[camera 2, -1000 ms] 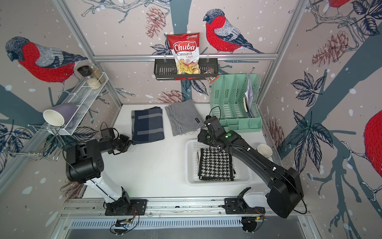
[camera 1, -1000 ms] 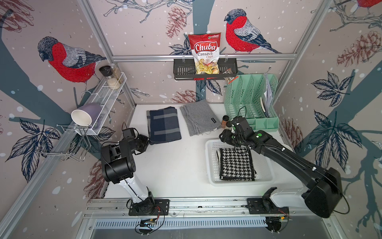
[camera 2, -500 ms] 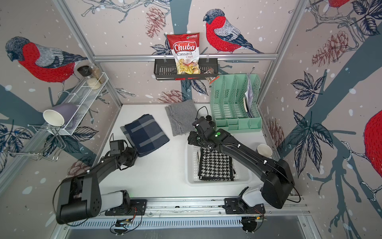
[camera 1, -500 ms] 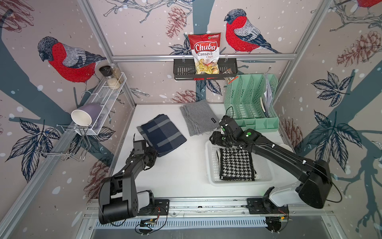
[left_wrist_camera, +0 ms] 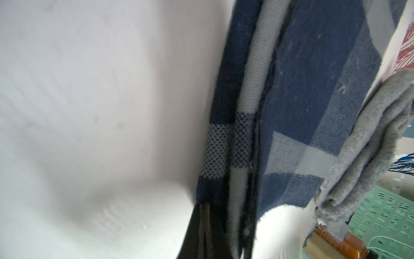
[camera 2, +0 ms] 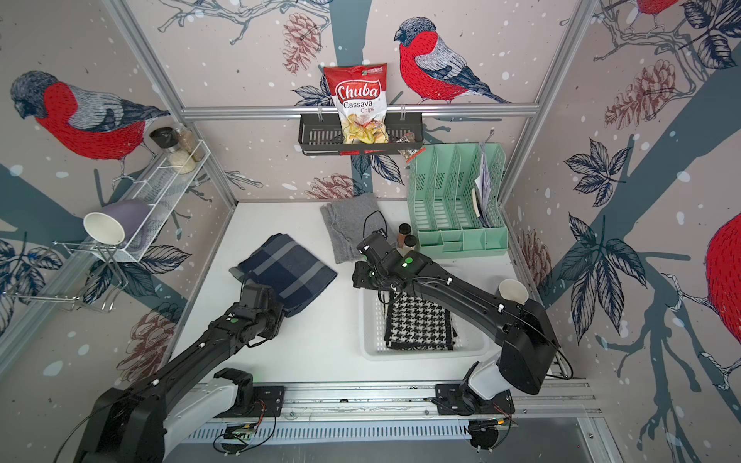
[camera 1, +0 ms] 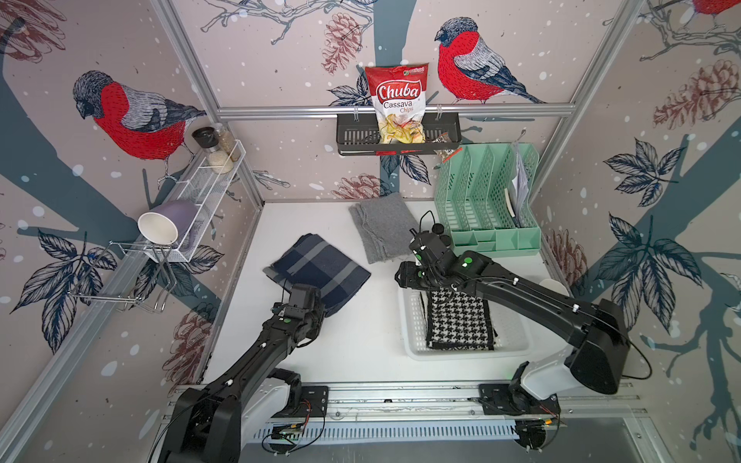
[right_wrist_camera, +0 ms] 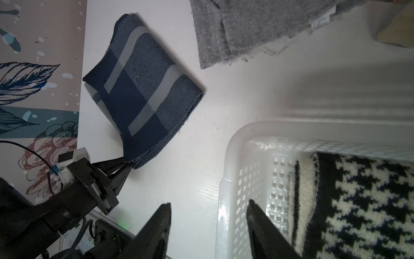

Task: Put the folded scarf in the basket
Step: Move the scarf to the center of the board.

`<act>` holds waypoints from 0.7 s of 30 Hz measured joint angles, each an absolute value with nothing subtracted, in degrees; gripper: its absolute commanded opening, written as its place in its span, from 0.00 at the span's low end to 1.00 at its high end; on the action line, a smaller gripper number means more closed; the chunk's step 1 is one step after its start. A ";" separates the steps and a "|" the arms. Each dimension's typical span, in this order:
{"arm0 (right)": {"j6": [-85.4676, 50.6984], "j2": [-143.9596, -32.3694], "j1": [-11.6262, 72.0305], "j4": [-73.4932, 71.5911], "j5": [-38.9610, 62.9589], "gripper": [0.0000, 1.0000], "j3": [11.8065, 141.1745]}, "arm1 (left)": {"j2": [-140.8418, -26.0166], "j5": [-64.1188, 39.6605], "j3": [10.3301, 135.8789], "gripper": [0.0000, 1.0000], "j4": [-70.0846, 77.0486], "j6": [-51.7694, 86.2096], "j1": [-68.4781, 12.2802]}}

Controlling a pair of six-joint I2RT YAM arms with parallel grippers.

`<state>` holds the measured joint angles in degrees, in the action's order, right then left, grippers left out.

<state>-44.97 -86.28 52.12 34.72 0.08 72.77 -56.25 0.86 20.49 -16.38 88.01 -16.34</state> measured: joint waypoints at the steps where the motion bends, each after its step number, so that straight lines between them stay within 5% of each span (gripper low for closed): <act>1: -44.97 -86.59 52.47 34.79 0.05 0.60 72.95 | -56.10 1.98 20.49 0.00 -16.93 90.02 -18.81; 5: -45.19 -87.50 53.43 34.81 0.01 0.61 73.56 | -55.92 5.74 20.45 0.00 -18.26 97.84 -27.70; 12: -45.39 -89.67 55.09 34.89 -0.14 0.65 75.05 | -57.43 7.70 23.79 0.00 -18.70 101.75 -32.12; 17: -45.41 -91.66 55.96 34.96 -0.16 0.68 76.66 | -52.62 7.42 25.47 0.37 -20.97 102.04 -34.13; 21: -45.67 -92.47 56.31 34.94 -0.19 0.70 78.02 | -46.98 6.35 26.61 0.45 -25.21 103.50 -36.14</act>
